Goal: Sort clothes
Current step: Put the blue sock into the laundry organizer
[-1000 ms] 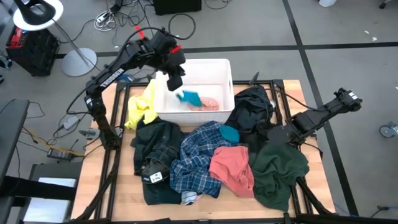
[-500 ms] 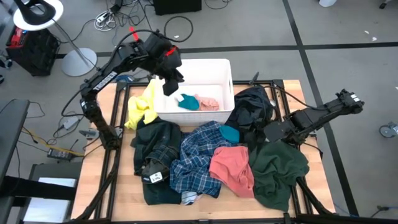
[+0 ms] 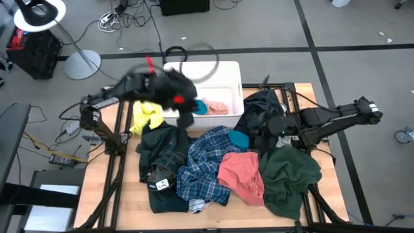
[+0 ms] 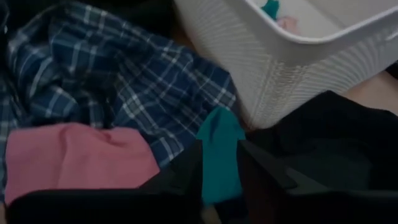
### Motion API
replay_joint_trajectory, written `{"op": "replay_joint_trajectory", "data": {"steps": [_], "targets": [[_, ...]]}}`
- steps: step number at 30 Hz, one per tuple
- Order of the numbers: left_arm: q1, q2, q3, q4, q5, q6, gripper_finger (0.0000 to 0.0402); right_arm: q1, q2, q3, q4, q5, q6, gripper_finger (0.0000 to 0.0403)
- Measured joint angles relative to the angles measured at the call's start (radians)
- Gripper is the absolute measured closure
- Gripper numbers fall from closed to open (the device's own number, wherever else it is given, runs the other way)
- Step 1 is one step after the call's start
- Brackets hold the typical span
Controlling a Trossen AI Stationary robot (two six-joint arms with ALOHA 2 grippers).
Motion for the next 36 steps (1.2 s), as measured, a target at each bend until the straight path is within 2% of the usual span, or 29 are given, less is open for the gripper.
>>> {"op": "replay_joint_trajectory", "data": {"steps": [8,16,22,28,36], "targets": [[-0.161,-0.107,-0.313,0.237,-0.063,-0.186,0.0314,-0.053,0.0,-0.035,0.02,-0.028,-0.114,0.0249],[-0.274,-0.348,-0.7,0.592,-0.088,-0.198,0.0314,-0.057,0.015,-0.155,0.112,-0.047,-0.115,0.021],[-0.317,-0.532,-0.943,0.755,-0.099,-0.21,0.0314,-0.07,0.13,-0.171,0.138,-0.082,-0.112,0.0184],[-0.34,-0.689,-1.081,0.77,-0.103,-0.254,0.0314,-0.096,0.283,-0.171,0.208,-0.105,-0.12,0.0174],[-0.343,-0.853,-1.152,0.734,-0.118,-0.249,0.0314,-0.13,0.439,-0.171,0.303,-0.135,-0.113,0.0175]]}}
